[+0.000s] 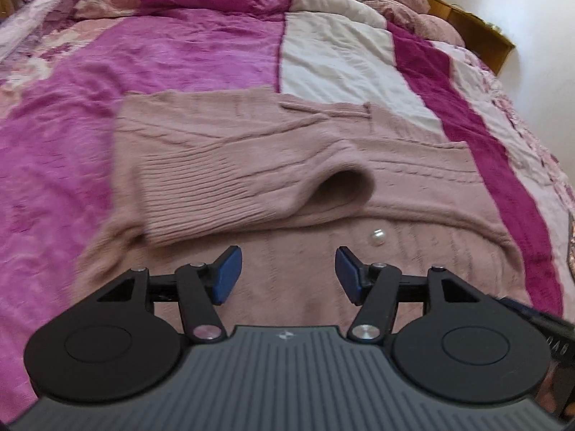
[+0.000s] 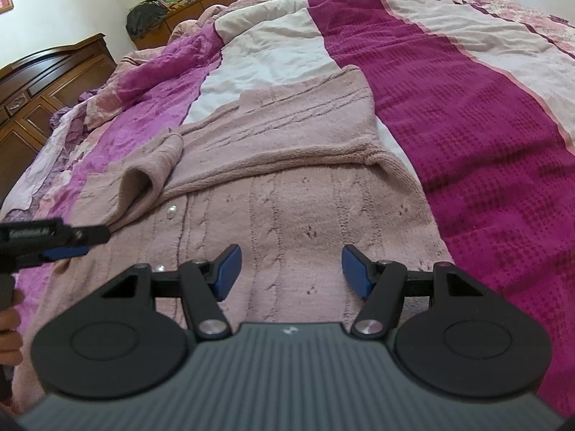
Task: Fold small clothes
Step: 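Open the left tool to release the sleeve and withdraw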
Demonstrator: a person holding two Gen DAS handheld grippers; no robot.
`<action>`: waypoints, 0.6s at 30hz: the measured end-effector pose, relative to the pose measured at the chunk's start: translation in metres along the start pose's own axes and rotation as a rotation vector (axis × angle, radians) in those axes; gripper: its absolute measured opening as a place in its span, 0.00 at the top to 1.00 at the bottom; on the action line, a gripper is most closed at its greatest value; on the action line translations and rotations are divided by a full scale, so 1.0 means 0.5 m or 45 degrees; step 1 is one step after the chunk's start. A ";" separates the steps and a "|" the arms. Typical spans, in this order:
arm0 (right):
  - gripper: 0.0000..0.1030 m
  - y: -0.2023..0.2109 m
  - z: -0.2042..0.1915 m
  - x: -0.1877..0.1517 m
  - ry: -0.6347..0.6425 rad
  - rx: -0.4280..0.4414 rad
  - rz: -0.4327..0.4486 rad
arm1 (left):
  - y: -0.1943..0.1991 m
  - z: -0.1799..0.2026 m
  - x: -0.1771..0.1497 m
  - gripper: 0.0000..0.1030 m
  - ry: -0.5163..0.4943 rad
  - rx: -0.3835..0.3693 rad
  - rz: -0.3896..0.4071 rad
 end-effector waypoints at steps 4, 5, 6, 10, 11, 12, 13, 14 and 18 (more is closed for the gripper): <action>0.38 0.004 -0.020 0.007 0.037 0.020 0.010 | 0.033 -0.035 -0.009 0.37 -0.004 0.083 0.011; 0.38 0.004 -0.027 0.009 0.050 0.027 0.013 | 0.039 -0.042 -0.011 0.37 -0.006 0.105 0.015; 0.38 0.005 -0.034 0.012 0.060 0.033 0.015 | 0.045 -0.049 -0.012 0.37 -0.010 0.126 0.021; 0.38 0.003 -0.065 0.026 0.106 0.068 0.029 | 0.063 -0.070 -0.012 0.37 -0.032 0.202 0.040; 0.38 0.003 -0.075 0.029 0.121 0.079 0.033 | 0.066 -0.075 -0.012 0.37 -0.027 0.209 0.041; 0.38 0.003 -0.084 0.032 0.135 0.089 0.037 | 0.070 -0.081 -0.012 0.37 -0.016 0.212 0.042; 0.38 0.003 -0.094 0.035 0.154 0.101 0.041 | 0.073 -0.087 -0.012 0.37 -0.004 0.214 0.043; 0.38 0.002 -0.104 0.038 0.171 0.111 0.044 | 0.075 -0.093 -0.012 0.37 0.006 0.220 0.043; 0.38 -0.004 -0.142 0.047 0.232 0.145 0.048 | 0.082 -0.111 -0.014 0.37 0.029 0.256 0.044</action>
Point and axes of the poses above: each gripper's, at about its wrist camera, not at the fingertips, and y roughly against the way its jaws point, z to its right, x to its top, the point moved 1 cm from there along -y, roughly the way its jaws point, and after that the axes turned 4 degrees about z, right-handed, at the moved point
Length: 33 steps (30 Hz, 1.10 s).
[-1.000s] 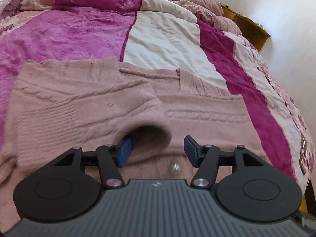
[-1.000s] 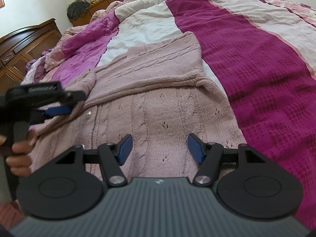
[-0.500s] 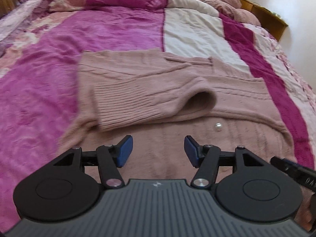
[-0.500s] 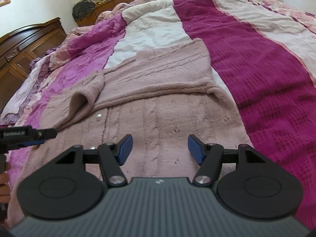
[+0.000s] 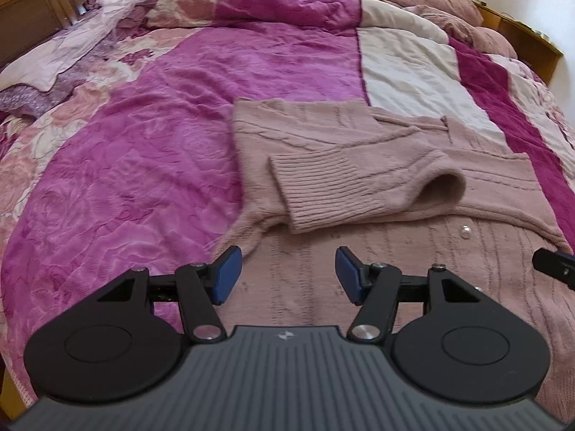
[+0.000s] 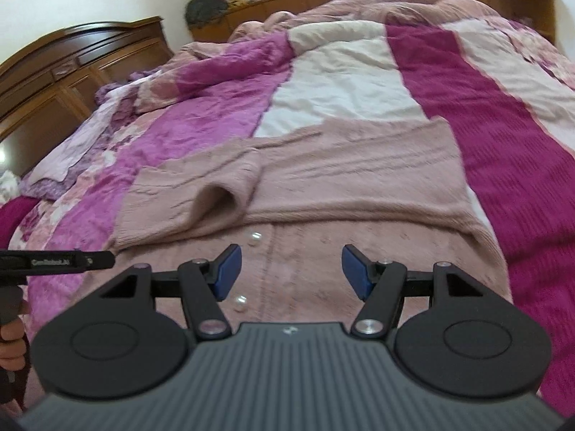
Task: Fold small clothes
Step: 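Open the left tool to release the sleeve and withdraw, then grasp the cardigan edge with the right tool and lift it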
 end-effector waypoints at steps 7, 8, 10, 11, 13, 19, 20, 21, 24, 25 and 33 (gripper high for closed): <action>0.38 -0.024 -0.061 0.030 0.077 0.084 0.001 | 0.003 -0.030 -0.006 0.37 0.026 0.045 -0.005; 0.38 -0.028 -0.071 0.034 0.090 0.095 0.000 | 0.004 -0.035 -0.007 0.37 0.027 0.054 -0.003; 0.38 -0.033 -0.087 0.038 0.111 0.113 0.000 | 0.008 -0.044 -0.007 0.37 0.030 0.074 0.002; 0.38 -0.036 -0.096 0.041 0.122 0.125 -0.001 | 0.009 -0.049 -0.008 0.37 0.033 0.082 0.004; 0.38 -0.043 -0.111 0.045 0.140 0.147 -0.005 | 0.010 -0.061 -0.009 0.37 0.041 0.105 0.003; 0.38 -0.069 -0.172 0.063 0.246 0.237 -0.006 | 0.012 -0.087 -0.017 0.37 0.076 0.152 -0.007; 0.38 -0.076 -0.184 0.065 0.266 0.252 -0.008 | 0.013 -0.089 -0.018 0.37 0.079 0.156 -0.006; 0.38 -0.083 -0.196 0.067 0.284 0.266 -0.013 | 0.012 -0.091 -0.020 0.37 0.081 0.161 -0.007; 0.38 -0.102 -0.226 0.066 0.326 0.301 -0.037 | 0.006 -0.095 -0.024 0.37 0.079 0.177 -0.021; 0.38 -0.111 -0.238 0.064 0.341 0.316 -0.048 | 0.004 -0.097 -0.025 0.37 0.076 0.183 -0.024; 0.38 -0.179 -0.302 0.036 0.426 0.386 -0.148 | -0.009 -0.115 -0.033 0.36 0.100 0.177 -0.050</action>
Point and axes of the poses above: each gripper's, at about its wrist camera, not at the fingertips, and y roughly against the way its jaws point, z to its right, x to its top, the point moved 1 cm from there along -y, roughly the way its jaws point, and after that the axes turned 4 degrees about z, right-handed, at the moved point
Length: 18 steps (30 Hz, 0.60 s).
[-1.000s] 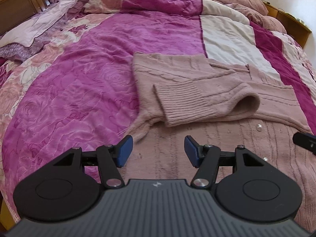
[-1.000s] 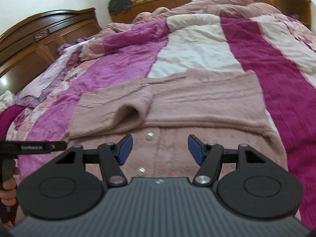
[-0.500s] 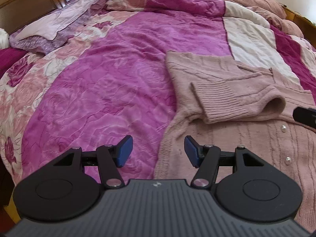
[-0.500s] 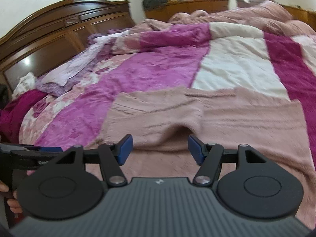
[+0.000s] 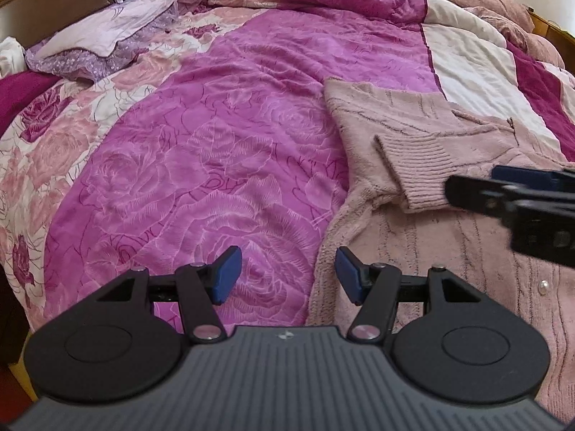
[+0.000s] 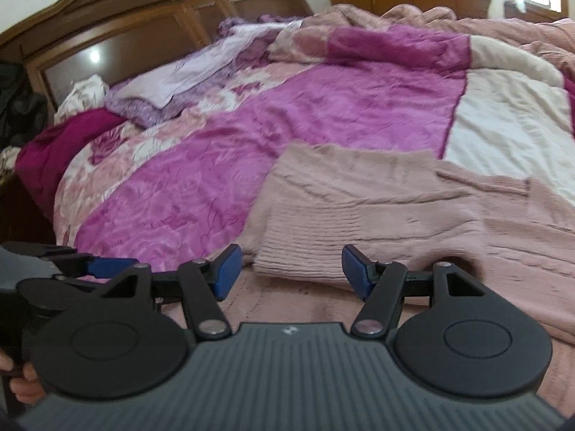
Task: Fold small clothes
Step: 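Grasp the cardigan edge with the right tool and lift it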
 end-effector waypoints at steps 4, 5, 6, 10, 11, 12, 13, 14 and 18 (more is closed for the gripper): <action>0.38 -0.044 -0.006 -0.009 -0.001 0.021 -0.054 | -0.009 -0.008 -0.005 0.36 0.027 -0.009 -0.021; 0.38 -0.052 -0.008 -0.012 -0.003 0.026 -0.064 | -0.010 -0.009 -0.006 0.36 0.027 -0.011 -0.021; 0.39 -0.059 -0.008 -0.015 -0.003 0.027 -0.071 | -0.011 -0.009 -0.006 0.36 0.027 -0.011 -0.021; 0.39 -0.076 -0.009 -0.023 0.010 0.020 -0.083 | -0.014 -0.009 -0.007 0.36 0.026 -0.015 -0.025; 0.39 -0.078 -0.011 -0.024 0.018 0.019 -0.087 | -0.014 -0.009 -0.008 0.36 0.028 -0.016 -0.025; 0.41 -0.081 -0.011 -0.024 0.023 0.017 -0.088 | -0.015 -0.010 -0.008 0.36 0.031 -0.016 -0.026; 0.45 -0.082 -0.012 -0.025 0.028 0.004 -0.089 | -0.015 -0.010 -0.008 0.36 0.035 -0.015 -0.024; 0.49 -0.084 -0.011 -0.025 0.030 -0.003 -0.090 | -0.014 -0.010 -0.008 0.36 0.039 -0.015 -0.022; 0.66 -0.084 -0.001 -0.024 -0.009 -0.006 -0.083 | -0.013 -0.010 -0.009 0.36 0.036 -0.013 -0.018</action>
Point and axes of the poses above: each gripper's, at about its wrist camera, not at the fingertips, and y roughly against the way its jaws point, z to its right, x to its top, the point moved 1 cm from there along -y, roughly the way its jaws point, and after that the axes turned 4 degrees about z, right-handed, at the moved point
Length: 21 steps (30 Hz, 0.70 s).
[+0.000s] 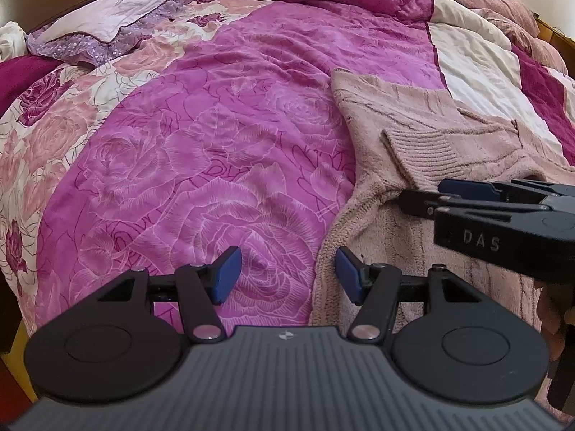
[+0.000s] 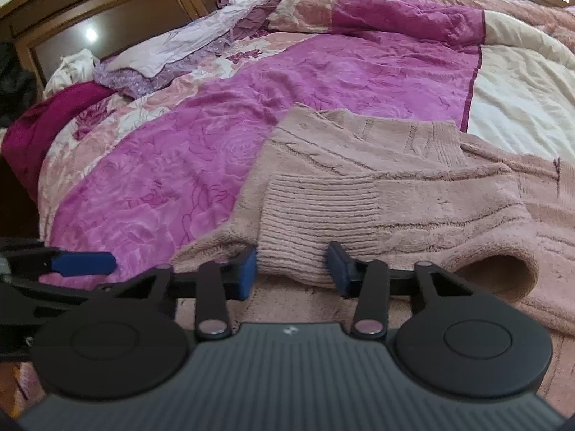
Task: Fold small clothes
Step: 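Grasp the cardigan edge with the right tool and lift it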
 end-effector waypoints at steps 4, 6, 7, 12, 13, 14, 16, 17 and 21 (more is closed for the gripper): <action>0.78 0.017 0.006 0.003 -0.051 0.018 0.042 | 0.003 -0.001 0.000 0.36 0.004 0.002 0.002; 0.80 0.029 0.009 0.008 -0.069 0.021 0.068 | 0.005 -0.002 0.000 0.36 0.004 0.004 0.003; 0.80 0.037 0.012 0.011 -0.086 0.023 0.084 | 0.006 -0.002 0.001 0.36 0.004 0.006 0.005; 0.81 0.092 0.054 0.034 -0.228 0.034 0.183 | 0.014 -0.001 0.006 0.36 -0.001 0.018 0.018; 0.81 0.104 0.066 0.040 -0.259 0.032 0.207 | 0.016 0.000 0.008 0.36 -0.002 0.019 0.022; 0.82 0.119 0.078 0.046 -0.291 0.027 0.233 | 0.018 0.002 0.011 0.36 -0.005 0.020 0.026; 0.82 0.149 0.104 0.059 -0.351 0.019 0.286 | 0.022 0.006 0.016 0.36 -0.011 0.018 0.034; 0.82 0.164 0.117 0.064 -0.381 0.015 0.311 | 0.025 0.010 0.019 0.36 -0.016 0.015 0.041; 0.82 0.220 0.171 0.079 -0.475 -0.003 0.405 | 0.032 0.028 0.036 0.36 -0.047 -0.002 0.067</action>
Point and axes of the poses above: each gripper's, at about its wrist camera, not at the fingertips, and y roughly against the way its jaws point, z to its right, x to its top, the point moved 1 cm from there along -y, roughly the way its jaws point, and after that the axes turned 4 degrees about z, right-handed, at the moved point
